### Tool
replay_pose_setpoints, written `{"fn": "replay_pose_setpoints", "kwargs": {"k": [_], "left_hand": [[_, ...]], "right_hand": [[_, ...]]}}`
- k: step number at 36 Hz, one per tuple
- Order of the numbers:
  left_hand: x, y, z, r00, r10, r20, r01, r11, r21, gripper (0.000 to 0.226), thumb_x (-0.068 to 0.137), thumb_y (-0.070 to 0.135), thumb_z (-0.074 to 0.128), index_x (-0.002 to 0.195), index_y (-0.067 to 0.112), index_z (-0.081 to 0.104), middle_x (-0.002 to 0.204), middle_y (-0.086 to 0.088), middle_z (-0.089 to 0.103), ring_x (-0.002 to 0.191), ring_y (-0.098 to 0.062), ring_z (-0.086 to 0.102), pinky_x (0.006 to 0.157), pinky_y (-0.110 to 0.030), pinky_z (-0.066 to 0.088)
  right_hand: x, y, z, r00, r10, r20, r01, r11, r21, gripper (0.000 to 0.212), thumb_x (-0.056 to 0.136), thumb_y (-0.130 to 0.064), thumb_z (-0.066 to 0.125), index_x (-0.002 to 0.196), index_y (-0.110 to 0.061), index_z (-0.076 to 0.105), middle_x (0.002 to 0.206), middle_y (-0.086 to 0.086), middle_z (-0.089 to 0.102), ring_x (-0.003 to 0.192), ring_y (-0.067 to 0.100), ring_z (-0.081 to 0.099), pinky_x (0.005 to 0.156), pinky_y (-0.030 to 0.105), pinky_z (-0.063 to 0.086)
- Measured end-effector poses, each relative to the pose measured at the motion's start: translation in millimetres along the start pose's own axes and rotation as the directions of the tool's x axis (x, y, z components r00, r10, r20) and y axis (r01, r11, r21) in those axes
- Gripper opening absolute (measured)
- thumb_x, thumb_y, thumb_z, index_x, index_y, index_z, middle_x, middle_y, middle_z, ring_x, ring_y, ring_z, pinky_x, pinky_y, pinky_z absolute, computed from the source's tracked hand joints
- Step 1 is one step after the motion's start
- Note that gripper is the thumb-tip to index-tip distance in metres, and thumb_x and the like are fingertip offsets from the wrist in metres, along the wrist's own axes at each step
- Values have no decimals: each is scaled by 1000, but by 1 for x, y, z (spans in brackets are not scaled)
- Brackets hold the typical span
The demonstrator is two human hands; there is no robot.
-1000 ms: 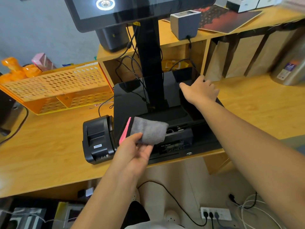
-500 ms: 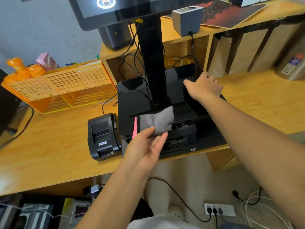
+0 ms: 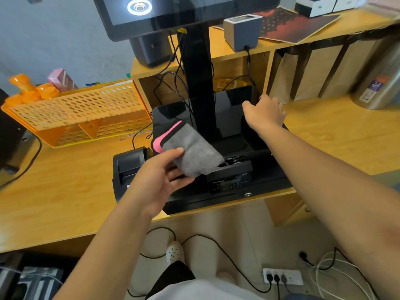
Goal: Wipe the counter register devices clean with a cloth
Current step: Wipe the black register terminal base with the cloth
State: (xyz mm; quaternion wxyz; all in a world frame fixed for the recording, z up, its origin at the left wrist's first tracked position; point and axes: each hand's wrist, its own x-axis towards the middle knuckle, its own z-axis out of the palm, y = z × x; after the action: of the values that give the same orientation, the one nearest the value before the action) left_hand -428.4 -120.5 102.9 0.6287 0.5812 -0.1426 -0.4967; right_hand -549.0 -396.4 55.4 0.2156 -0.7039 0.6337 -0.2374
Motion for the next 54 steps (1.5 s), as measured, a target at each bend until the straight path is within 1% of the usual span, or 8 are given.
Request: {"fn": "replay_pose_setpoints", "kwargs": {"k": [10,18,21,27,32,40,48,54], "left_hand": [[17,39,11,977,199,76,-213,931,296,15,97,13,67,111,14,73,106,1,81,98,-14,77,78,-29,62],[42,57,32,967,191,171,-246,880,407,15,97,14,69,111,13,75,100,0,81,95,-14,77,76,-26,62],[48,59,33,953,148,266,-256,864,434,8,97,16,69,100,14,76,86,2,80,83,-10,76,73,-25,62],[59,58,10,910,64,410,-276,830,484,12,99,25,68,95,21,79,91,2,80,88,-12,74,83,-30,63],[82,61,-26,952,229,203,-300,831,468,12,98,17,69,96,19,81,101,-6,80,96,-18,73,81,-26,62],[127,62,-59,932,363,4,-316,807,499,17,101,13,64,98,21,78,111,0,73,115,-19,66,101,-36,56],[148,43,-45,836,528,147,-474,563,677,30,103,17,60,131,21,71,110,1,70,100,-18,64,93,-41,53],[155,32,-43,791,566,231,-532,452,716,34,103,15,56,136,20,64,104,5,65,104,-21,61,89,-37,49]], "right_hand": [[-38,-10,-31,947,-242,-211,310,862,401,20,100,-25,56,111,-18,72,119,4,64,115,19,56,101,35,46],[-104,-45,-57,780,-588,215,245,602,760,49,97,-19,69,142,-14,52,122,1,65,113,10,64,97,29,55],[-113,-44,-52,769,-569,291,201,648,735,71,88,-17,80,148,-18,42,139,2,61,129,14,59,107,41,51],[-113,-27,-45,856,-429,289,142,732,666,49,84,-11,82,127,-15,59,107,-15,73,99,-4,68,80,17,56],[-115,-23,-52,884,-384,269,180,807,562,30,84,2,74,111,-5,63,108,16,69,106,28,66,90,46,53],[-122,-37,-72,873,-452,184,397,877,272,35,75,0,77,82,-31,63,113,-6,50,103,8,44,80,3,34],[-140,-58,-93,764,-413,496,304,908,288,22,64,-1,61,67,-23,61,67,1,59,64,13,56,60,33,45],[-143,-54,-63,878,-373,300,397,918,-19,23,75,-1,62,81,-24,61,83,-1,63,87,21,57,73,43,41]]}}
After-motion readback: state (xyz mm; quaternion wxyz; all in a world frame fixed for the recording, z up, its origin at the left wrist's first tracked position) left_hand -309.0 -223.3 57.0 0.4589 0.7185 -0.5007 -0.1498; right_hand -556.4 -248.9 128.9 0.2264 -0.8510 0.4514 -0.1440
